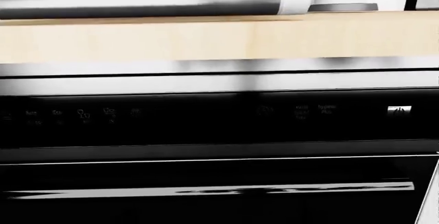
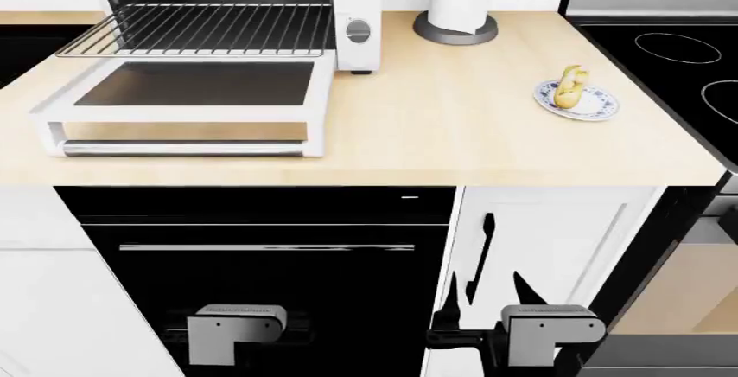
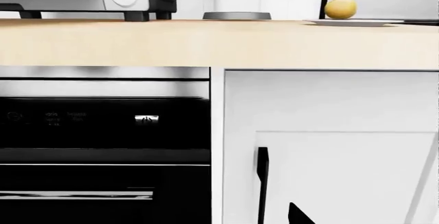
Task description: Place the baguette on the rack of the toaster oven.
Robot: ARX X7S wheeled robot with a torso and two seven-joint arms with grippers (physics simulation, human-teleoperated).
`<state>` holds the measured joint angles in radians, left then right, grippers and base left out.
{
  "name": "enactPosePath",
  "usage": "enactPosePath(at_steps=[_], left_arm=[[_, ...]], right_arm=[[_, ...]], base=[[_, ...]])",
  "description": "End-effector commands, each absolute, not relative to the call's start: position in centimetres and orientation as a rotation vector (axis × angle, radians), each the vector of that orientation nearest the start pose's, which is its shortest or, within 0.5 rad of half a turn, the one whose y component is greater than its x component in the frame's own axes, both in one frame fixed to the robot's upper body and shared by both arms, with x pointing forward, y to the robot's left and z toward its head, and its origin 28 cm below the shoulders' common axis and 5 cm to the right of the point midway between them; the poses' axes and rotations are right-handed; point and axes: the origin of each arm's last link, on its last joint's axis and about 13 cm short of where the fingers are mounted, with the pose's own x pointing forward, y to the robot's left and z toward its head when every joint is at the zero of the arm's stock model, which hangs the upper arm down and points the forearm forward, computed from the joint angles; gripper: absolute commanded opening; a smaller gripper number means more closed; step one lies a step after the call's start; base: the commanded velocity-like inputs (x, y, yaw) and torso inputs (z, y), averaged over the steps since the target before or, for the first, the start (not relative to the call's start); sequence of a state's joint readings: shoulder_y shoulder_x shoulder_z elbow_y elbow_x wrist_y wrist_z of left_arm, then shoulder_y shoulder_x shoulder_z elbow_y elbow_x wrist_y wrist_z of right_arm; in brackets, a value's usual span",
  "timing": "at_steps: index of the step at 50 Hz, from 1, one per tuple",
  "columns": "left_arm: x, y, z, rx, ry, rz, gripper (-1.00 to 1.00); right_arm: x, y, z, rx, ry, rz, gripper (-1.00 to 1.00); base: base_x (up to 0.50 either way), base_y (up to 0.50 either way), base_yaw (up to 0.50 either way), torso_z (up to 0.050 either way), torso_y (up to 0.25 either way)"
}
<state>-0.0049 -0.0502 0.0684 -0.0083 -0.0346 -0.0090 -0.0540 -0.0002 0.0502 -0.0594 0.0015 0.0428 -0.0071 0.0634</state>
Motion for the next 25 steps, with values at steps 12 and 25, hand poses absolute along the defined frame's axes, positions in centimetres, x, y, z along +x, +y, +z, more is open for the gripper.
enactPosePath(at_steps=[12, 25], left_arm=[[21.08, 20.22, 1.51, 0.009, -0.018, 0.001, 1.00], [21.18, 20.26, 1.66, 0.005, -0.011, 0.006, 1.00]], right_arm=[[20.72, -9.64, 1.15, -0.013, 0.000, -0.012, 1.00], [20.83, -9.66, 1.13, -0.016, 0.004, -0.015, 1.00]], base=[[0.00, 0.00, 0.00, 0.010, 0.000], [0.00, 0.00, 0.00, 0.050, 0.000]])
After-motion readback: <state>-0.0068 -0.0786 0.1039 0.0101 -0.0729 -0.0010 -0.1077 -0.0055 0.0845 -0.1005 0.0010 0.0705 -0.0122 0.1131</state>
